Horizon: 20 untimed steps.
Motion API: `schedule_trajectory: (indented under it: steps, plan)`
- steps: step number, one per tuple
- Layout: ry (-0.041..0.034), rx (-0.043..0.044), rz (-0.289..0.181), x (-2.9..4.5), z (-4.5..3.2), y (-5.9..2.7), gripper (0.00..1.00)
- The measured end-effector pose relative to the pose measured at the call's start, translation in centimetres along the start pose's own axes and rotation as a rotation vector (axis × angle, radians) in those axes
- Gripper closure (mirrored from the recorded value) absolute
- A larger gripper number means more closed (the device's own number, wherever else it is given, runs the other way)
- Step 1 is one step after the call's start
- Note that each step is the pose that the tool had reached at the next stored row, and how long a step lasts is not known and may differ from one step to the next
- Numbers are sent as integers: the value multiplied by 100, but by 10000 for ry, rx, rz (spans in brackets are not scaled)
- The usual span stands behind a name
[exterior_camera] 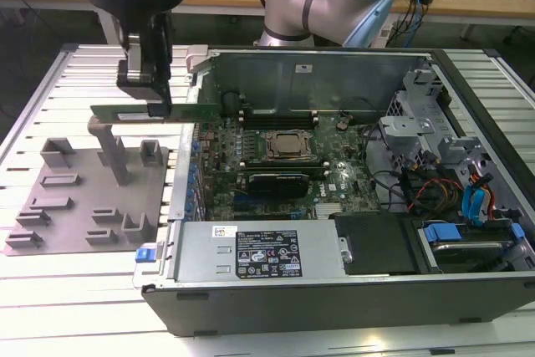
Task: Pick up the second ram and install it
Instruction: 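Pick up the second ram and move it above second insertion slot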
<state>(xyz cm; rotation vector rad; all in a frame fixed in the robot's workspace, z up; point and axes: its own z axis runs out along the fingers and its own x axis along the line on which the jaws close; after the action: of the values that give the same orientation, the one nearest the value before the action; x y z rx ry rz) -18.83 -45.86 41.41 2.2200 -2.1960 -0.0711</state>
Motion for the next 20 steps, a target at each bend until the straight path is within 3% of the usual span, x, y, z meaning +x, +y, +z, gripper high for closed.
schedule_trajectory:
  steps: [3, 6, 8, 14, 20]
  plan:
    - [1, 0, -1, 0, -2, -64, 89]
    - [4, 0, 0, -2, -9, -237, 89]
    - [5, 0, 1, -3, -11, -285, 89]
    - [40, -1, 1, -8, -22, -581, 89]
    - [66, -1, 3, -15, -29, -770, 89]
